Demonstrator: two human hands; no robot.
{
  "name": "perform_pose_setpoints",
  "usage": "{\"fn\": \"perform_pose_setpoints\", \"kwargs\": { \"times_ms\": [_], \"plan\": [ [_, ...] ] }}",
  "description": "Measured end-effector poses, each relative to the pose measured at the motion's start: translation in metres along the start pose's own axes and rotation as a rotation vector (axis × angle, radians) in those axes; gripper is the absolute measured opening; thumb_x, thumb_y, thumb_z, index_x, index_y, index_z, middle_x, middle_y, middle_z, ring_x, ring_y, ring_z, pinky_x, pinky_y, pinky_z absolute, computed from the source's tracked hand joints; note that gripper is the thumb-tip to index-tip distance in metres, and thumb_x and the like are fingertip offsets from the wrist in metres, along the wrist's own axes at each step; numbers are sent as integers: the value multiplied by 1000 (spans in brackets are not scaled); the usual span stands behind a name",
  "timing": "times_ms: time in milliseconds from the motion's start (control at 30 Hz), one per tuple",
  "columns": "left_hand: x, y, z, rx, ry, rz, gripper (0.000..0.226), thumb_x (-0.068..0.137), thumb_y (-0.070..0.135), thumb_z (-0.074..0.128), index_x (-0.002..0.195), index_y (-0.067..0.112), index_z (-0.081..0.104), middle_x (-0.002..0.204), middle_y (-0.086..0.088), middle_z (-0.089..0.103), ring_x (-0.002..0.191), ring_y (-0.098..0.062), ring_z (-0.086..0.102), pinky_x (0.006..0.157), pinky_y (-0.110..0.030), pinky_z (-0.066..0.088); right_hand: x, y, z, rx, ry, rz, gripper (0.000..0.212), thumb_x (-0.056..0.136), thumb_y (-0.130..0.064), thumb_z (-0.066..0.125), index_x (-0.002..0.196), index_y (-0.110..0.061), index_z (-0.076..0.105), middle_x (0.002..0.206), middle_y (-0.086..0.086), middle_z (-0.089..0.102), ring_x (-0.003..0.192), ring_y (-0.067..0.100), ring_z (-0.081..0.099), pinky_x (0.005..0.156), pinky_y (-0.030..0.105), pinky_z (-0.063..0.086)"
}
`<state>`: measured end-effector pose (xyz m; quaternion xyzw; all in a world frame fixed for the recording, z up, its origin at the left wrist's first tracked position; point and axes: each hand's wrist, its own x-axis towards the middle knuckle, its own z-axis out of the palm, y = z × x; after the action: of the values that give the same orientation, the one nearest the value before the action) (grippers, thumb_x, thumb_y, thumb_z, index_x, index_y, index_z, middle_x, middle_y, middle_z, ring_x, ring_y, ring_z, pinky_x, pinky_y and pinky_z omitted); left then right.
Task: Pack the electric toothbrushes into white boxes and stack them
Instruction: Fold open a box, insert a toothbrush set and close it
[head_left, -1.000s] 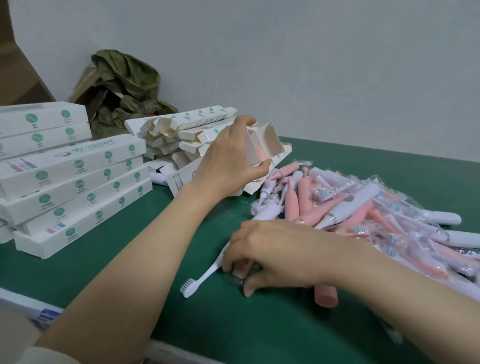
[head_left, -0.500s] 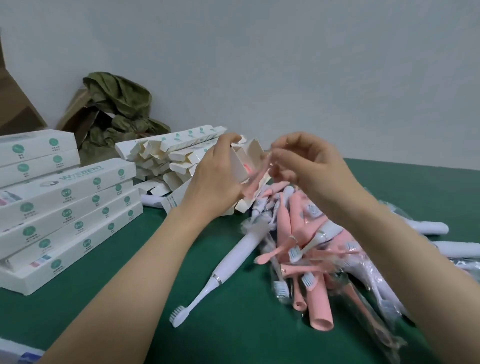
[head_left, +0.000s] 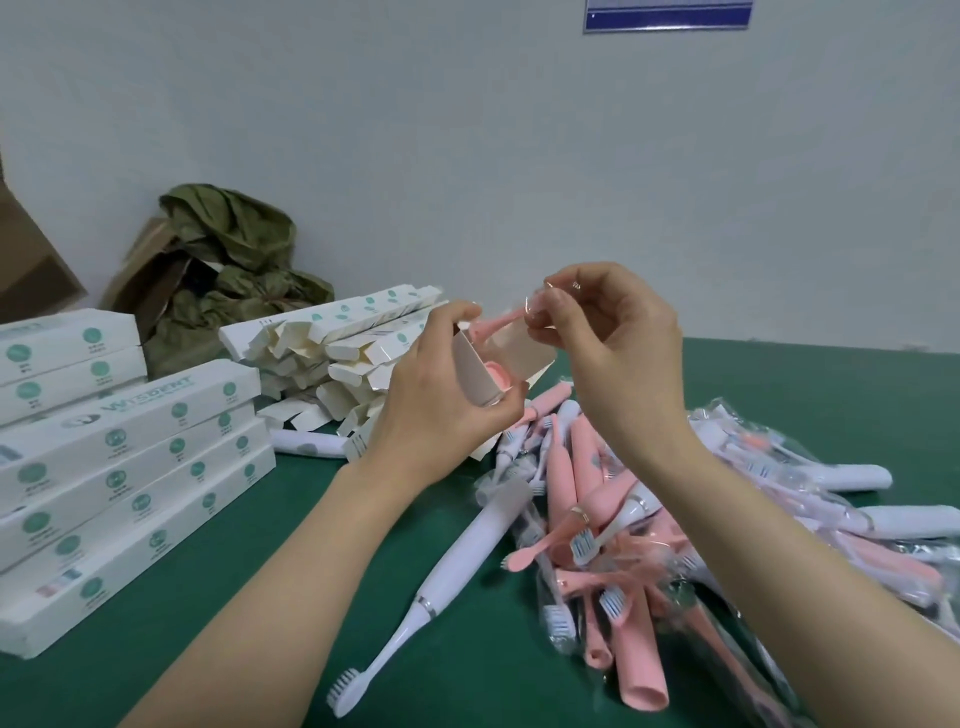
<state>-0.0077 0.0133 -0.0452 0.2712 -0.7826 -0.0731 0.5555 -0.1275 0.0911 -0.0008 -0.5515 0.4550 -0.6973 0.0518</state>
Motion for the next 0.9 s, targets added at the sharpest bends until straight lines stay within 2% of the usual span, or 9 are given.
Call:
{"fn": "perform_pose_setpoints", "kwargs": {
  "times_ms": [67,167,233,400,500,633,733,833,900],
  "plan": [
    [1,0,-1,-2,12,1,63,67,25,80,120,13,48,99,9,53,82,-5,46,70,-5,35,3,-4,-3,-95,-48,-10,13,91,-3,58,84,-12,62,73,-2,68,68,11,69,77,35,58],
    [1,2,0,1,22,14,65,66,30,77,121,11,48,104,9,53,88,-9,50,74,-15,37,4,-11,-1,-249,-125,-76,15,89,-2,59,83,-15,63,73,-3,68,67,9,68,75,32,56],
    [0,2,1,-15,38,2,66,65,31,80,120,14,49,99,11,55,83,-7,50,72,-14,38,-1,-13,6,-350,-181,-143,12,88,-3,61,85,-14,67,77,-1,69,72,12,67,75,30,53],
    [1,1,1,-63,73,-19,64,63,37,75,118,20,47,91,15,57,78,1,49,69,-3,36,-1,-6,16,-406,-156,-157,10,87,-10,67,94,-14,74,90,-1,51,71,-8,51,70,4,40],
    [0,0,2,-64,87,-13,64,61,40,70,117,22,46,89,21,53,80,7,48,70,0,33,3,1,18,-434,-142,-126,12,85,-13,69,97,-14,71,88,3,60,70,1,53,71,10,43],
    [2,-3,3,-69,28,-34,73,55,32,75,121,20,47,92,25,50,81,0,44,72,0,33,-5,9,24,-581,-288,-233,14,87,-5,58,91,-9,70,83,5,65,80,24,56,71,35,45],
    [1,-2,3,-69,-13,-47,72,56,31,70,123,20,46,98,27,47,87,5,41,75,4,31,-4,16,20,-656,-423,-321,25,89,1,49,97,-8,70,92,7,63,89,25,47,75,26,33],
    [1,1,3,-64,54,-1,68,61,45,63,121,17,48,99,25,48,86,4,43,74,2,31,-4,17,15,-576,-245,-307,29,84,0,56,108,-11,67,104,3,59,95,17,42,79,9,28],
    [2,0,3,-53,104,29,62,66,47,62,119,19,47,99,27,47,86,4,46,74,1,32,-3,17,12,-538,-105,-238,36,85,-6,61,120,-12,58,113,1,55,101,13,40,85,8,27]
  ]
}}
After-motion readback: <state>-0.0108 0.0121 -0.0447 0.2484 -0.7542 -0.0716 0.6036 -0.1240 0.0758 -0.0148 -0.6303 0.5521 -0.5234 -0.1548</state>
